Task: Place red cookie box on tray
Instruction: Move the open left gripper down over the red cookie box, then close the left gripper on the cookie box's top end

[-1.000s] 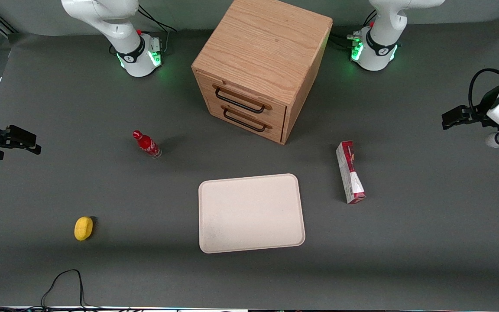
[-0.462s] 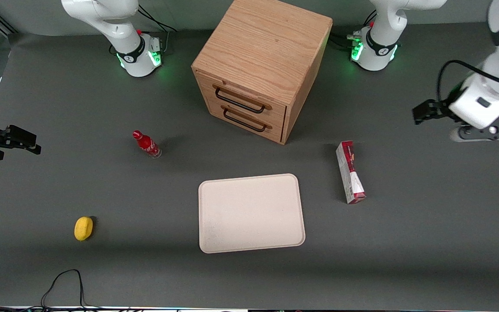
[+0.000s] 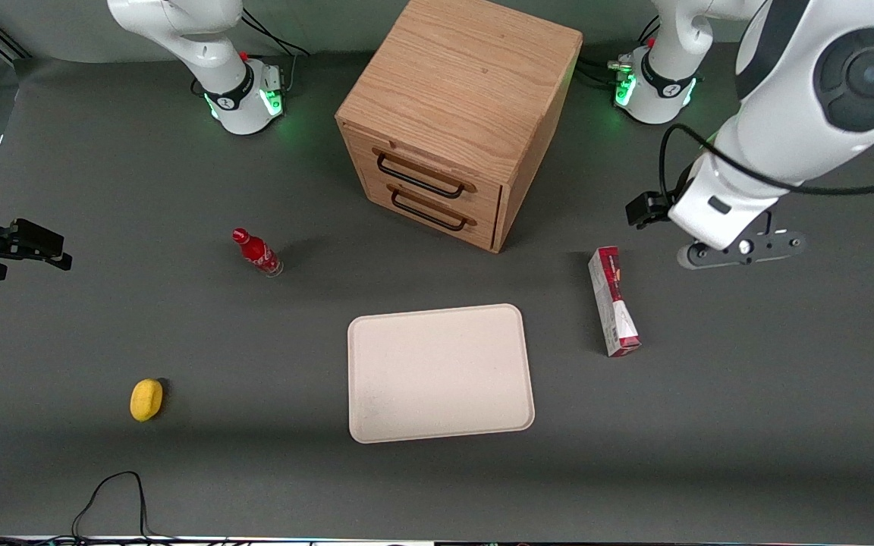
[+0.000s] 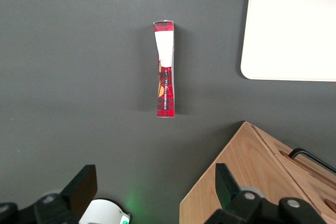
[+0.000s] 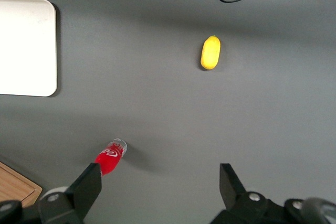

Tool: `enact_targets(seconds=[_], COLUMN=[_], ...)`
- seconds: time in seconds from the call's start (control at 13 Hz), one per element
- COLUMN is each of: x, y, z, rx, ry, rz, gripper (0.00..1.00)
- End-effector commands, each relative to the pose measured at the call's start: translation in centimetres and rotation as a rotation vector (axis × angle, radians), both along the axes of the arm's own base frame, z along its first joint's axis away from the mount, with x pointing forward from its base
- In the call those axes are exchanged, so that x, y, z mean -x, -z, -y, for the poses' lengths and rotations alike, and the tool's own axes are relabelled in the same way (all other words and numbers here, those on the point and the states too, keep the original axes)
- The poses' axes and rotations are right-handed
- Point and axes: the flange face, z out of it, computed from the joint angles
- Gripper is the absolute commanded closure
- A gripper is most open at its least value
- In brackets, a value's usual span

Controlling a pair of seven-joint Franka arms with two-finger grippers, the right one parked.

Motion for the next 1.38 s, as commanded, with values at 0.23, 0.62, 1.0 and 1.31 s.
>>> enact_targets(seconds=[0.23,0.62,1.0,1.31], x=[-2.3,-1.9,-2.2,-2.2], y=[13.1,27.6,32.4,32.7], z=[0.0,-0.7,-0.9,-0.9], rx=[0.007,0.026,0.019,0.019], ry=[-0.006,0.0,-0.004,-0.004], rz=[-0.012,0.041,0.027,0.025], gripper=[0.0,0.0,0.0,0.0])
